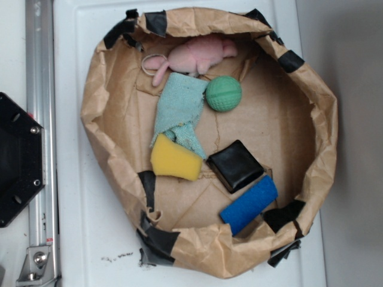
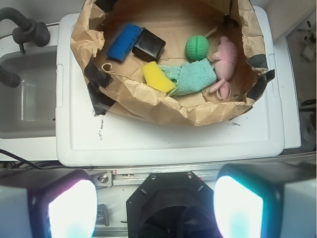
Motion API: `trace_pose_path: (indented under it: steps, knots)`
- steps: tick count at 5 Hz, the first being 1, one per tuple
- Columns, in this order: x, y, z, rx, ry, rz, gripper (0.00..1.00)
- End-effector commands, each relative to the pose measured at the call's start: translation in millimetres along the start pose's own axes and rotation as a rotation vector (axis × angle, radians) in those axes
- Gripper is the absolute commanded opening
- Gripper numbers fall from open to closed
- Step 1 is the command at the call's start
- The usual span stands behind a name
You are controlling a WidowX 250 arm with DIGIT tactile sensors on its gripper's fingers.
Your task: Grab the blue sponge.
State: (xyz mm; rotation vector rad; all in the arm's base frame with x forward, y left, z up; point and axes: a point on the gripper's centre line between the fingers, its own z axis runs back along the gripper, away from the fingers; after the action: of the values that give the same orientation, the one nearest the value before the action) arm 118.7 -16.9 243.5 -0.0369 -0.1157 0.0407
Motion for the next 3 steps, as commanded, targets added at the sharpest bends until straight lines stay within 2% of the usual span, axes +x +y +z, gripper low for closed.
trace_pose_path:
  steps: [1, 2, 3]
  knots:
    - [0, 0, 0, 0.000, 0.000, 0.000, 1.00]
    - [45, 21, -49, -0.085, -0.038, 0.132, 1.00]
    - [87, 23, -85, -0.146, -0.080, 0.389, 1.00]
